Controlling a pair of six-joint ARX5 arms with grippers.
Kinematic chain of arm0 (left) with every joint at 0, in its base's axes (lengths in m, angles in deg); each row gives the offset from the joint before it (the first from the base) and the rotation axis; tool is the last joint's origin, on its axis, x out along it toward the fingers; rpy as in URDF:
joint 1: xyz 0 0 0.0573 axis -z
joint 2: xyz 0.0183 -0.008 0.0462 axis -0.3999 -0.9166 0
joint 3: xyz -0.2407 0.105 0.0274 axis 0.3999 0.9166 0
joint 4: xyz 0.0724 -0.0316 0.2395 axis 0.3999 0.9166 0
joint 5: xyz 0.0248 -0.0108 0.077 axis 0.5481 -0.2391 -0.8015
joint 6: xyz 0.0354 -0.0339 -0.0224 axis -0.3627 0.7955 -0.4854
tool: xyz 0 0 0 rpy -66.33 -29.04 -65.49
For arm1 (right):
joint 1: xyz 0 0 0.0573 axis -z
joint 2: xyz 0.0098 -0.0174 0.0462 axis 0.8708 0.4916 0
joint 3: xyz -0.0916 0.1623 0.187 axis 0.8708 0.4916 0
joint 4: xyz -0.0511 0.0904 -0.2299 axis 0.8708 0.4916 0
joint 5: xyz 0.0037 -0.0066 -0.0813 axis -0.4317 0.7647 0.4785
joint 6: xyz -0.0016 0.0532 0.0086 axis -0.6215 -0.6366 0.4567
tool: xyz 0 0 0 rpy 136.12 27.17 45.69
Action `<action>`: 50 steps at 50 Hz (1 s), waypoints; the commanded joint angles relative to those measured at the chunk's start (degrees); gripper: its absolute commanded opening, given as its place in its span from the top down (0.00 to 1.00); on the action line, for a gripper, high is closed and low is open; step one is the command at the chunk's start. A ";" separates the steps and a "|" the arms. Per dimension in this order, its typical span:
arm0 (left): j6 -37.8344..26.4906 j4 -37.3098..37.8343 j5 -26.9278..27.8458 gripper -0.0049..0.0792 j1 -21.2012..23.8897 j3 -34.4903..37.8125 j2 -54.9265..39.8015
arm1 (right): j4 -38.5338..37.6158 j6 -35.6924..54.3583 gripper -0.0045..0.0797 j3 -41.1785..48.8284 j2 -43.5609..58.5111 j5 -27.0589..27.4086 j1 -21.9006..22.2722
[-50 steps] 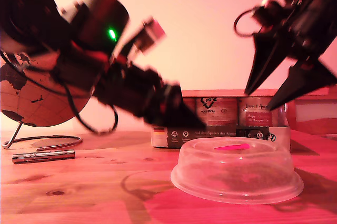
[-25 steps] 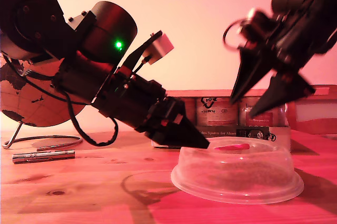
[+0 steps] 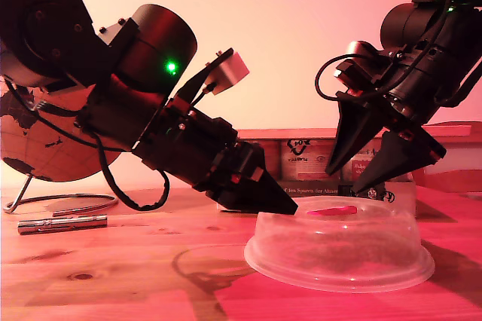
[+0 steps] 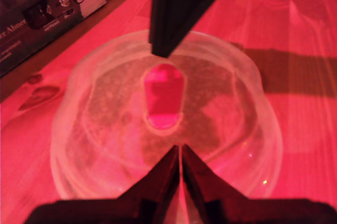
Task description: Pick up the plastic microwave lid and place it on the shelf behind you
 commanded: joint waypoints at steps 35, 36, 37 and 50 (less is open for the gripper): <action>-0.24 0.42 -0.35 0.97 0.26 0.37 -2.54 | 0.15 1.66 0.49 -0.63 0.76 2.75 -0.94; -0.22 0.42 -0.35 0.97 0.26 0.37 -2.54 | 0.09 1.66 0.49 -0.63 0.85 2.93 -0.94; -0.22 0.42 -0.35 0.97 0.26 0.37 -2.54 | 0.02 1.66 0.49 -0.63 0.96 2.95 -0.94; -0.20 0.28 -0.33 0.97 0.26 0.37 -2.54 | 0.20 1.64 0.49 -0.63 3.89 2.95 -0.96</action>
